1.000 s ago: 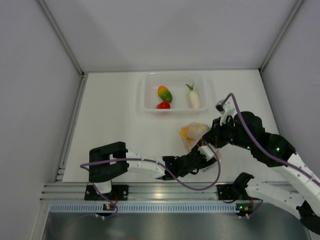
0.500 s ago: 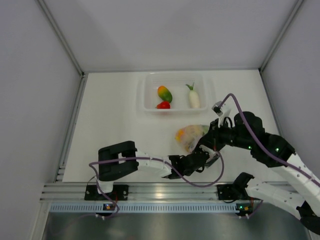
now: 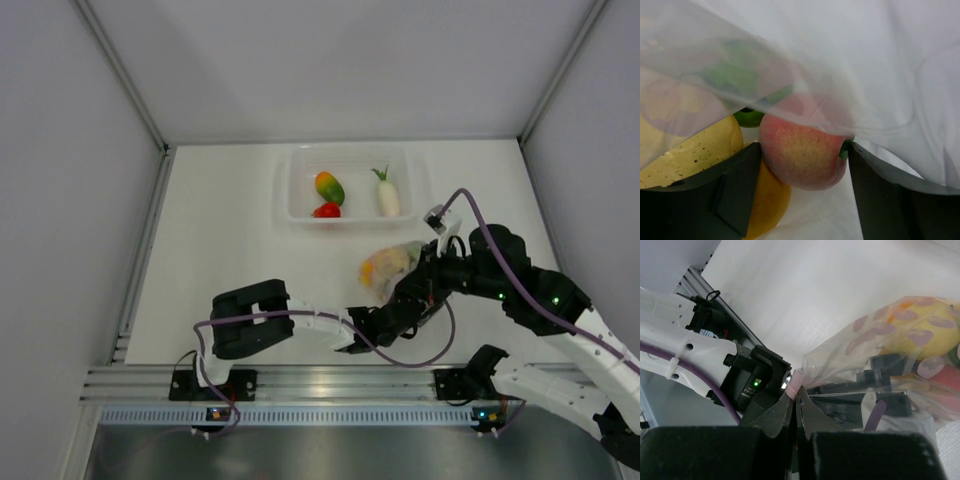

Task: Open the zip-top bag and remove the fake food
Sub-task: Pick up the fake fruit from the zipper food storage bag.

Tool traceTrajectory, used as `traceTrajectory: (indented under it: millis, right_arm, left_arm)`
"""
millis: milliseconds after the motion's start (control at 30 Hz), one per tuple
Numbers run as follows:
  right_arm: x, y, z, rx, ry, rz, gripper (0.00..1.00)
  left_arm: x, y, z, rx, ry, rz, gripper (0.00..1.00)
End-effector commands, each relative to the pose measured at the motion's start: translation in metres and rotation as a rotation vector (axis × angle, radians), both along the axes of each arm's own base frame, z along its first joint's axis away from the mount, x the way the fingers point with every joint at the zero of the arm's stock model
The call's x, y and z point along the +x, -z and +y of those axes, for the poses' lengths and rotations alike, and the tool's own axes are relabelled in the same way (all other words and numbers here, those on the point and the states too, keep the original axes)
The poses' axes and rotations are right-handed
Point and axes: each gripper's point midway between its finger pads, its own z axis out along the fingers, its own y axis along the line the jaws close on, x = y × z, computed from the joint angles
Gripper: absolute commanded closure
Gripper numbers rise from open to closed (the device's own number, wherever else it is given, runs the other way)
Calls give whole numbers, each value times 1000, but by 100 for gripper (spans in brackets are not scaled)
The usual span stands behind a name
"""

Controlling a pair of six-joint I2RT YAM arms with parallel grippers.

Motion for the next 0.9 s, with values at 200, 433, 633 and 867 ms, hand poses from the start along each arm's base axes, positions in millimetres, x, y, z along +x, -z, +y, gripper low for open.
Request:
traceTrajectory:
  millis: [200,433,633,867]
  right_arm:
    - [-16,-55,14,186,-101,-91,100]
    - [26,-25,-5,17,114,-121,100]
    - [54,-10,-17,-109,226,-164,100]
    - [73,-1,-23,-178,303,-186,100]
  left_arm:
    - [14,18,1,48,21,42,85]
    - [-12,-8,5,-33,143,109,100]
    - [-42,-20,13,-77,273,176,100]
    - [-66,-31,24,-91,355,188,100]
